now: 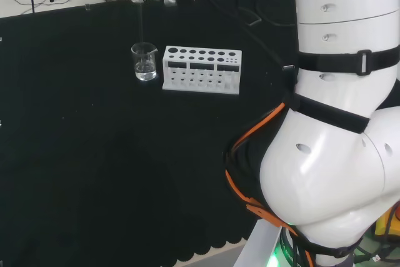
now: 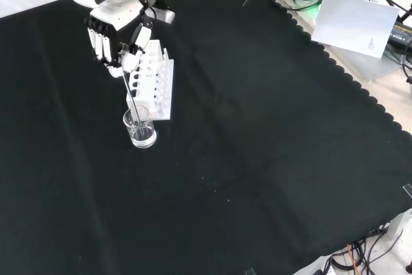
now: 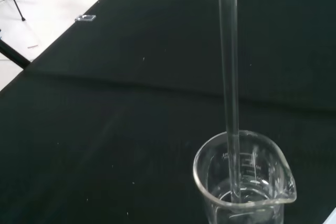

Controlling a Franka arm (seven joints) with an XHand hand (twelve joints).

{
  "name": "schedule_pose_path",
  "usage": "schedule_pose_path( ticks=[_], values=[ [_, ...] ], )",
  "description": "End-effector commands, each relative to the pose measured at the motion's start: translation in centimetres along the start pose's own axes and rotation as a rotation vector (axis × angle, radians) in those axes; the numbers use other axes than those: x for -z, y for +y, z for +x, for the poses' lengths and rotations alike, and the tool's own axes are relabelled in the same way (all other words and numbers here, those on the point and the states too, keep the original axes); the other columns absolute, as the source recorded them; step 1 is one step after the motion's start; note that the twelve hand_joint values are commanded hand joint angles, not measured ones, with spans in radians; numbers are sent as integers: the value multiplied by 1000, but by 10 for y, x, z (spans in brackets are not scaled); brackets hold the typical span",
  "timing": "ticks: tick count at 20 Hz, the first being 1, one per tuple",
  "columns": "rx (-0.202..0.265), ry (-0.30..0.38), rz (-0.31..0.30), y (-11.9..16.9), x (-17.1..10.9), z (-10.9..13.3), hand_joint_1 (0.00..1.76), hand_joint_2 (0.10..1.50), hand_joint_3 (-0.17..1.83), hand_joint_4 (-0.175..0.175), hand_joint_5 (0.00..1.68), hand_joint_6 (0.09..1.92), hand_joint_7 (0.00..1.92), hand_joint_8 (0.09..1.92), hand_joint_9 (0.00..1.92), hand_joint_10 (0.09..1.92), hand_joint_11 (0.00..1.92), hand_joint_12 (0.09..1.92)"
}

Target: Stir in the beaker to the left of the white test tube rack with the glass rod.

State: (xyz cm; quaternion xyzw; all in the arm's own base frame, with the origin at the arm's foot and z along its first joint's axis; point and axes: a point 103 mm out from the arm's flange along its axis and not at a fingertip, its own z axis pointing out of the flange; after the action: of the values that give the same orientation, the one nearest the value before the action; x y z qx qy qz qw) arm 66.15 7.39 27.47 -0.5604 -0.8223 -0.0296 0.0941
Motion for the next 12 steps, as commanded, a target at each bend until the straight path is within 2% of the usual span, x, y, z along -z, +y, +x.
schedule_pose_path(
  ticks=[1, 8, 12],
  values=[
    [2, 7, 12, -2, -5, -2, 1310, 1099, -175, -175, 1329, 102, 1217, 945, 1723, 677, 1310, 822],
    [-28, -9, 13, -18, 0, -12, 1310, 1099, -175, -175, 1330, 100, 1217, 945, 1723, 678, 1308, 821],
    [-27, -11, 19, -23, -1, -5, 1310, 1099, -175, -175, 1330, 99, 1217, 945, 1723, 678, 1307, 820]
  ],
)
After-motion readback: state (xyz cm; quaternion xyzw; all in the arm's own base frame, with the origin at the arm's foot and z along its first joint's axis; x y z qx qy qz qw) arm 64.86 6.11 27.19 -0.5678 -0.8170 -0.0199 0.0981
